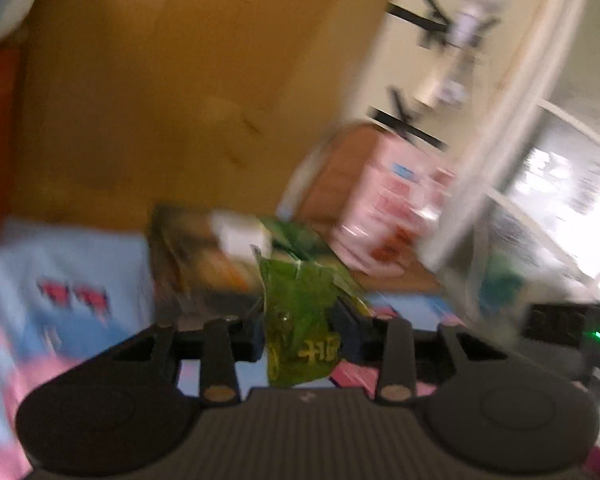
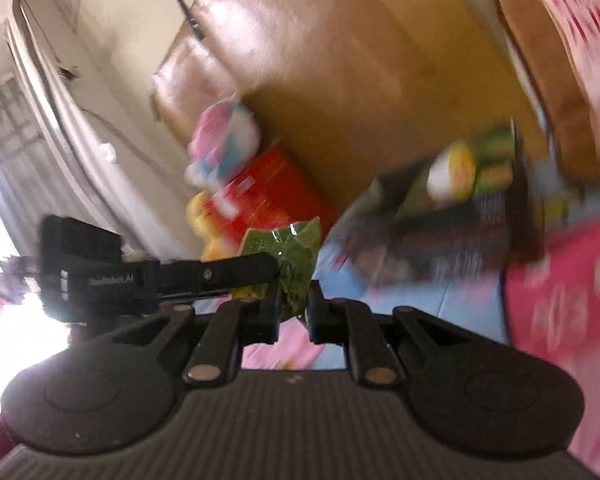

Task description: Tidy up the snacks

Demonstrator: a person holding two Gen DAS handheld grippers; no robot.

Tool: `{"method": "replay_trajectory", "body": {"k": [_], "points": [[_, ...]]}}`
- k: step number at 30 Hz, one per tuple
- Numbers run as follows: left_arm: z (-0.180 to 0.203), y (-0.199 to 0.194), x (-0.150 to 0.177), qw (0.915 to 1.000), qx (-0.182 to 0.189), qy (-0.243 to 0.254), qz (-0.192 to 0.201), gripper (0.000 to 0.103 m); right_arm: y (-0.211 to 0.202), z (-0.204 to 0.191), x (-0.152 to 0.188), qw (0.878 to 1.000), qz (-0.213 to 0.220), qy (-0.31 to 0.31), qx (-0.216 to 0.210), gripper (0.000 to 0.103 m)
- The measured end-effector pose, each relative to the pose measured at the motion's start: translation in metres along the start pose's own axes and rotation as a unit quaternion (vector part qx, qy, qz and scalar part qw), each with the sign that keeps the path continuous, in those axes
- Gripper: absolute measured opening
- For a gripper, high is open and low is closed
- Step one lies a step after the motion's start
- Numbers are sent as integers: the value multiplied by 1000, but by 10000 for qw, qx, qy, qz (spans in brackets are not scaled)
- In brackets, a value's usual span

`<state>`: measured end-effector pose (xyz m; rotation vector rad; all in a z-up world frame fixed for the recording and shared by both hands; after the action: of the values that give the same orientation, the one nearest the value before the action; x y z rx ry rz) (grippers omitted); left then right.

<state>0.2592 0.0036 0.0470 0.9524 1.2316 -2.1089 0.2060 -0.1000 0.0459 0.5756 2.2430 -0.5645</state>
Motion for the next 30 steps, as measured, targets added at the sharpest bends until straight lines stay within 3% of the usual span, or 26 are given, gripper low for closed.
{"method": "replay_trajectory", "body": {"k": [3, 5, 8, 11, 14, 19, 24, 25, 26, 30], "points": [[-19, 30, -17, 9961, -846, 208, 120, 43, 41, 18, -17, 9979, -11, -390, 526, 22], [-27, 40, -18, 9905, -1275, 504, 93, 44, 64, 30, -19, 9921, -65, -756, 997, 36], [-37, 23, -9, 9910, -1241, 466, 166, 44, 70, 40, -16, 9809, -79, -1158, 1563, 48], [-52, -12, 11, 9936, -1071, 258, 237, 45, 45, 35, -9, 9871, 145, -907, 1313, 49], [-76, -44, 49, 9952, -966, -106, 49, 45, 24, 16, 17, 9946, 50, -543, 883, 49], [-109, -79, 116, 9900, -1021, -908, -338, 46, 44, -7, 85, 9937, -1073, -216, 243, 49], [-115, -93, 152, 9842, -1219, -1239, -350, 41, 78, -25, 118, 9861, -1643, -244, 101, 49], [-111, -94, 155, 9847, -1215, -1207, -328, 38, 82, -26, 124, 9846, -1733, -223, 85, 47], [-105, -94, 158, 9851, -1164, -1211, -370, 37, 84, -31, 127, 9849, -1710, -268, 90, 37], [-77, -90, 167, 9885, -1082, -959, -452, 37, 62, -44, 134, 9816, -1842, -457, 198, 36]]}}
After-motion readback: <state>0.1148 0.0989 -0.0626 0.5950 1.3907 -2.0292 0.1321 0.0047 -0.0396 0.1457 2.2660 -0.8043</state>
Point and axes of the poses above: each gripper's, at about its wrist camera, not at the fingertips, and y roughly the way its jaws point, z to its right, x to its underside, the point moved 10 cm from there along y, roughly the way its jaws point, and after that the axes turned 7 degrees about -x, right-handed, at the moved point
